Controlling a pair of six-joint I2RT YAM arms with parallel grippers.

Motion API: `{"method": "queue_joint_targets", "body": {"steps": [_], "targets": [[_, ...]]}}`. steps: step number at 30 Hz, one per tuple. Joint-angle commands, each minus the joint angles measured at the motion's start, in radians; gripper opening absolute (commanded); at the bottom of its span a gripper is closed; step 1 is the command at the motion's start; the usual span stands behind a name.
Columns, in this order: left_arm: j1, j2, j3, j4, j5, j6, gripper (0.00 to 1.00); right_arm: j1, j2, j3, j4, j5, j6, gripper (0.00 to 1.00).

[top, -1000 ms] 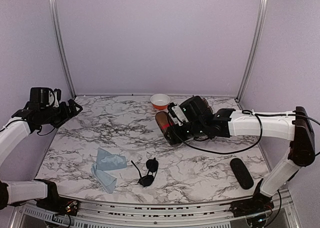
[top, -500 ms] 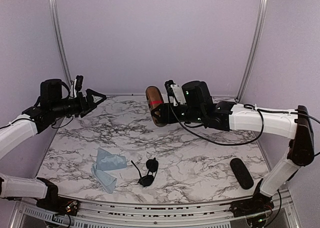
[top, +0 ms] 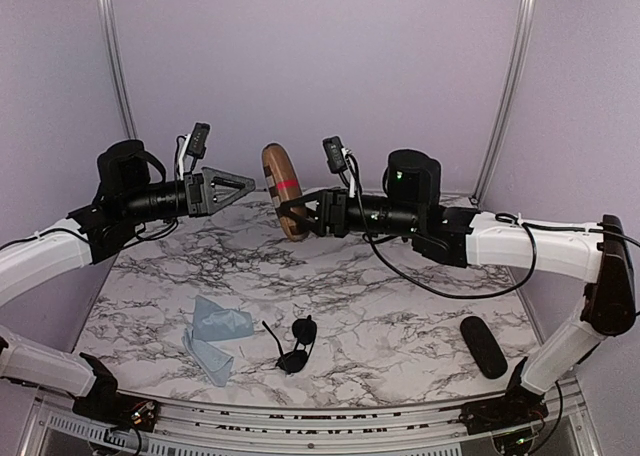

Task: Organize the sunglasses
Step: Pass from the right arm to the left

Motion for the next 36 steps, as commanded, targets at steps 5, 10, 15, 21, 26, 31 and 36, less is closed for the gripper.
{"method": "queue_joint_targets", "body": {"steps": [5,10,15,21,26,31,36], "targets": [[-0.028,0.008,-0.007,0.279,0.122,-0.041,0.93,0.015,0.002,0.014,0.237,-0.226,0.072,0.56],[-0.047,-0.002,-0.034,0.361,0.161,-0.062,0.92,0.024,0.025,0.029,0.248,-0.258,0.087,0.56],[-0.069,0.005,-0.035,0.376,0.16,-0.06,0.92,0.039,0.046,0.042,0.249,-0.276,0.086,0.56],[-0.087,0.02,-0.037,0.378,0.144,-0.056,0.83,0.045,0.048,0.041,0.231,-0.274,0.074,0.56],[-0.1,0.016,-0.045,0.378,0.139,-0.037,0.65,0.045,0.038,0.037,0.215,-0.265,0.061,0.56],[-0.107,0.009,-0.059,0.378,0.116,-0.014,0.52,0.045,0.039,0.045,0.183,-0.251,0.054,0.82],[-0.107,-0.016,-0.083,0.378,0.037,0.013,0.49,0.043,-0.014,0.087,-0.066,-0.061,-0.066,1.0]]}}
